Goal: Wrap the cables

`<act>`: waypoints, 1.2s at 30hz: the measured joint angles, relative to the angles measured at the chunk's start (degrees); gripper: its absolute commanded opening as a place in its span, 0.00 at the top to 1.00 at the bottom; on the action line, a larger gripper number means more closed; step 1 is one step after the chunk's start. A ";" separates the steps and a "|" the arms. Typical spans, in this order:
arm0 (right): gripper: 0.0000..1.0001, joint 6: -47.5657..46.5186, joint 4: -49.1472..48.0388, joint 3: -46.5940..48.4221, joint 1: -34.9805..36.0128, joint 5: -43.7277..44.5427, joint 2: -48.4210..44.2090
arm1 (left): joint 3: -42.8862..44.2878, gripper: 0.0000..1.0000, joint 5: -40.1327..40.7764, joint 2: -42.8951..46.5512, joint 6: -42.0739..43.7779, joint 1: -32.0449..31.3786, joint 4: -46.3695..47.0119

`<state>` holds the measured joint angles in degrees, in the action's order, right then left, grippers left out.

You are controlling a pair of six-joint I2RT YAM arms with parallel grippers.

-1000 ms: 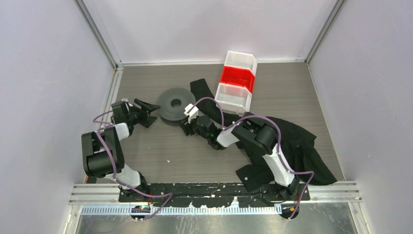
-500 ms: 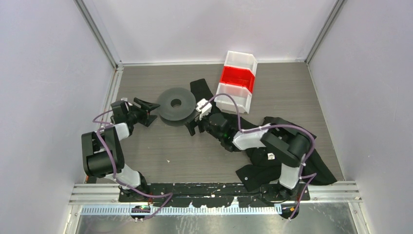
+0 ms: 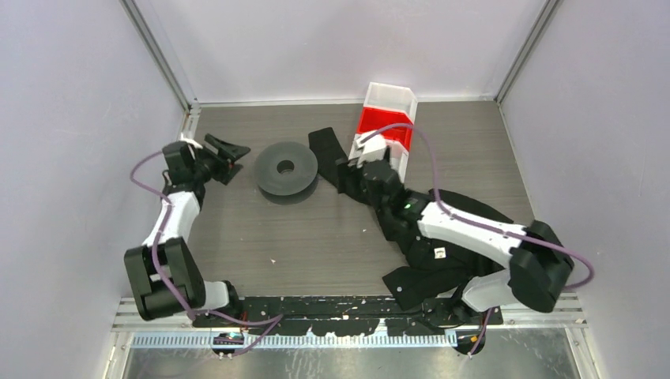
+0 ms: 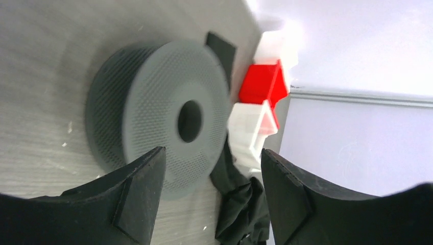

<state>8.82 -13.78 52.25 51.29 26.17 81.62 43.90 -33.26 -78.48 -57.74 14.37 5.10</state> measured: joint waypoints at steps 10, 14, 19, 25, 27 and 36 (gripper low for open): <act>0.00 12.66 34.49 14.51 -20.59 5.03 -7.67 | 21.46 0.24 13.75 9.40 19.23 -8.94 -26.93; 0.01 14.12 43.28 16.11 -21.86 6.97 -10.32 | 22.88 0.27 20.63 10.99 24.26 -18.29 -34.32; 0.00 16.28 49.99 16.74 -23.30 8.81 -12.85 | 23.39 0.26 25.92 10.82 29.11 -25.94 -41.44; 0.00 19.21 52.04 15.78 -23.65 9.60 -14.62 | 23.19 0.27 29.59 12.63 32.81 -30.23 -46.03; 0.00 20.04 52.15 15.30 -23.65 9.68 -14.67 | 22.51 0.27 30.93 13.90 33.44 -30.23 -46.80; 0.00 21.99 52.65 14.58 -23.65 9.75 -13.84 | 20.79 0.29 35.28 16.83 34.73 -30.23 -48.50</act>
<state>30.81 38.87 66.83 27.64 35.92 67.79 64.69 2.02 -61.65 -23.00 -15.86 -43.40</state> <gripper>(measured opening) 0.996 0.717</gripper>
